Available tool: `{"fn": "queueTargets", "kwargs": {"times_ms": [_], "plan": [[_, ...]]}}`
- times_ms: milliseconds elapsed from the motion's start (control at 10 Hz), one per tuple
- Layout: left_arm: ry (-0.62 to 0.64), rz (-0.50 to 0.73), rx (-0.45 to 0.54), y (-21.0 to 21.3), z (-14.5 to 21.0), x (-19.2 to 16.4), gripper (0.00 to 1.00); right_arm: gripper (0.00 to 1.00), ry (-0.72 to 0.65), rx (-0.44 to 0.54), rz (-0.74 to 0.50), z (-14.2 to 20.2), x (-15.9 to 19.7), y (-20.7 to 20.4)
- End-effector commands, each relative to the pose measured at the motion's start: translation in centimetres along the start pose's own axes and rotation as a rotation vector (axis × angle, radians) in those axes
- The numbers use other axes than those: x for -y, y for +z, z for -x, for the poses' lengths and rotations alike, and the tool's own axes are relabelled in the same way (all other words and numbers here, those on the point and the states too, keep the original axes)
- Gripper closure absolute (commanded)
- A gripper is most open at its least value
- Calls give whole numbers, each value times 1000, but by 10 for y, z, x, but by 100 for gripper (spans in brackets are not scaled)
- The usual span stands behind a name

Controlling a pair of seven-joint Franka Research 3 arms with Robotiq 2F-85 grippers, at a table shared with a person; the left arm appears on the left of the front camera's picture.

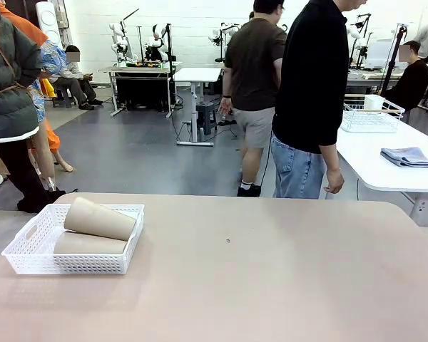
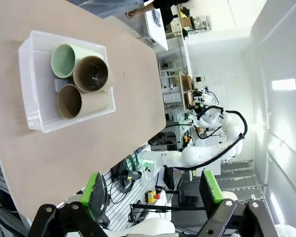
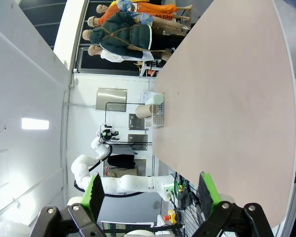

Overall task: Clean and organize the cups into the basket.
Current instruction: Move the Organizing basket back to the left side of the table.

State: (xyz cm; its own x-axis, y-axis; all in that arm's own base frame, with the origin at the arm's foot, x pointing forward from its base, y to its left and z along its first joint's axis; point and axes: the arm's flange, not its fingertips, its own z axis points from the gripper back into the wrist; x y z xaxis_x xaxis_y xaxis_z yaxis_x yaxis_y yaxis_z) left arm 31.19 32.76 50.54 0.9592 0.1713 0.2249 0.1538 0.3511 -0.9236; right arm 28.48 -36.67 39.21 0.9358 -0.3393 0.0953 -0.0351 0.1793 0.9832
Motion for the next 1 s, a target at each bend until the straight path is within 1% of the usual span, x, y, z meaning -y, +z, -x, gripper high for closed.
{"fn": "queueTargets", "kwargs": {"times_ms": [0, 100, 900], "plan": [[-6, -38, 90, -5, 1, 13, 0, 0, 0, 7, 9, 3, 0, -2], [0, 0, 0, 0, 0, 0, 0, 0, 0, 7, 9, 3, 0, -2], [0, 0, 0, 0, 0, 0, 0, 0, 0, 7, 9, 3, 0, -2]]}}
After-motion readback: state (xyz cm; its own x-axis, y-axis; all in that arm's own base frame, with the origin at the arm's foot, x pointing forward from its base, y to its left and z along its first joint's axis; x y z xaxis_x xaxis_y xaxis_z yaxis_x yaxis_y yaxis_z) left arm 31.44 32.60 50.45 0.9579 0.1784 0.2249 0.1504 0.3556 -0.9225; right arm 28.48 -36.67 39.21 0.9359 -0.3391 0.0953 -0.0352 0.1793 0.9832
